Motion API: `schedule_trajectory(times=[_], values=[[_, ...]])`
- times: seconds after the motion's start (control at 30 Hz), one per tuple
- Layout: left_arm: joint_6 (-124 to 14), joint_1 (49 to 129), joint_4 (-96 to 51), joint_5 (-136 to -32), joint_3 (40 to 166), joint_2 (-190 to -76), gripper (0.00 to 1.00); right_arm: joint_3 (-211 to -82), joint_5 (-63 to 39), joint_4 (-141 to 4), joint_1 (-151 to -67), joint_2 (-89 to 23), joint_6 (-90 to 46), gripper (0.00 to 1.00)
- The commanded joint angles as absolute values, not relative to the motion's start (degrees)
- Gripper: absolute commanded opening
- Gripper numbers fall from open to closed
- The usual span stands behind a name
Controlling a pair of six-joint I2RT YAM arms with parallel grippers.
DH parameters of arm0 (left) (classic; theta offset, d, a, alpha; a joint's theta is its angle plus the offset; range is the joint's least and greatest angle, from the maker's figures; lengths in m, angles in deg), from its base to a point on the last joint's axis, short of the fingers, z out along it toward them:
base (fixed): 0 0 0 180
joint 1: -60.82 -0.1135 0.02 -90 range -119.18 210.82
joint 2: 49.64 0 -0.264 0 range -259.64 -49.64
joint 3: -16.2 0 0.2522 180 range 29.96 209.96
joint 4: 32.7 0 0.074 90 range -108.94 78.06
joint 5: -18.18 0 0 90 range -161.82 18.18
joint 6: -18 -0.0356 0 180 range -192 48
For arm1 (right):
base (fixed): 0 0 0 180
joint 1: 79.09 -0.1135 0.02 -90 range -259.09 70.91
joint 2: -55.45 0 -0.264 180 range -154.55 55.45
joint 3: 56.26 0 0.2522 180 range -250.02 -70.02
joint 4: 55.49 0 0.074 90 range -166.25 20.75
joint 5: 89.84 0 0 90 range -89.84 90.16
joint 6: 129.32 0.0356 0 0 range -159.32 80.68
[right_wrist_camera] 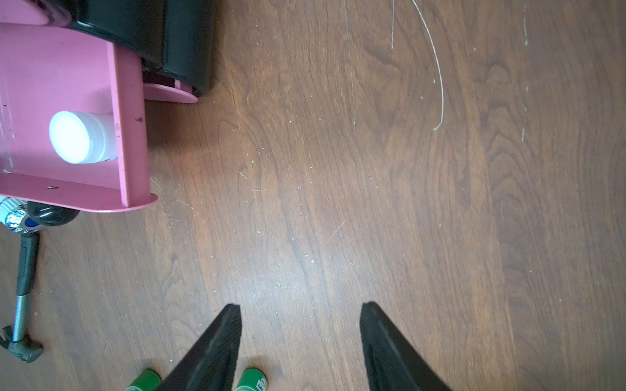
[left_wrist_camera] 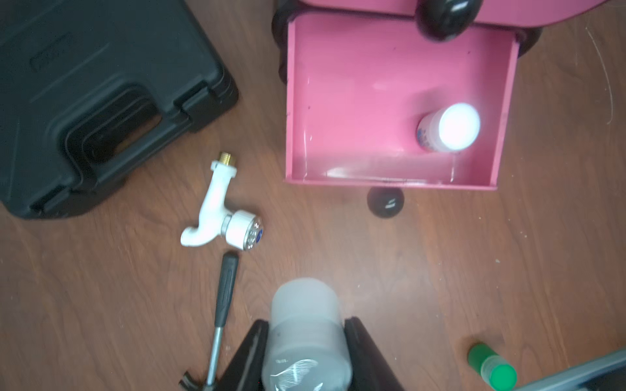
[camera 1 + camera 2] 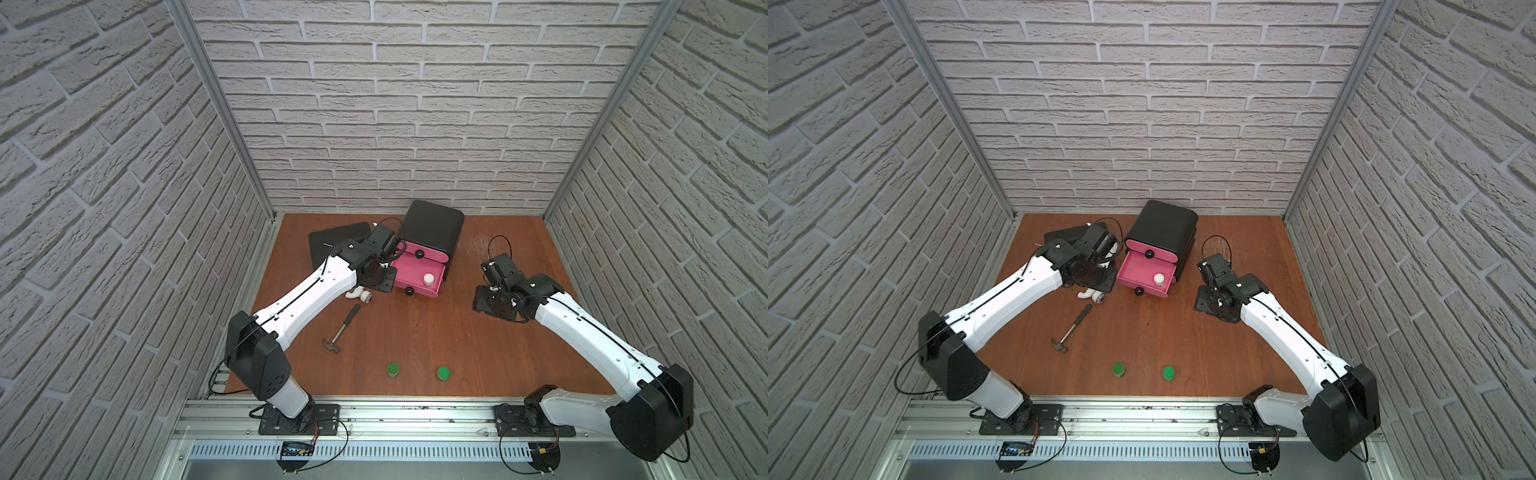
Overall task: Put the paint cans in the drawer according to color
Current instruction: Place the paint can in the drawer.
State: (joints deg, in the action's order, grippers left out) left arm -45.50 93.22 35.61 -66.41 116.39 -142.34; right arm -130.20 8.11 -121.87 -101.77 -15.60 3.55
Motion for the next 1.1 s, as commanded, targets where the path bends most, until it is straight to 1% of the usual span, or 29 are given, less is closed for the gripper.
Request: schedule_trajectory(times=[0.0,0.27,0.43,0.6,0.8,0.93,1.07], values=[[-48.2,92.9,34.1,-66.3,122.5,-148.0,0.37,-128.9,9.0,-121.7,-100.8,-13.8,3.3,0.61],[-49.8,93.7,32.6,-65.9,133.8,-160.2,0.37,-129.2,8.3,-121.8,-99.6,-13.6,3.2,0.60],[-50.5,94.1,33.6,-65.3,137.5,-165.4,0.38,-129.4,8.3,-122.2,-98.8,-13.5,2.3,0.60],[-50.4,94.1,33.1,-65.8,138.6,-167.7,0.39,-129.4,8.0,-122.5,-97.8,-13.4,1.6,0.60],[-49.0,94.1,31.1,-65.8,137.0,-168.3,0.41,-129.5,7.4,-122.4,-96.9,-13.6,1.0,0.60],[-48.9,94.1,30.8,-66.0,137.0,-169.2,0.47,-130.0,7.2,-122.4,-96.5,-13.9,0.6,0.60],[-49.0,94.1,30.6,-66.0,136.8,-169.4,0.48,-130.2,7.2,-122.6,-96.2,-13.8,0.4,0.60]])
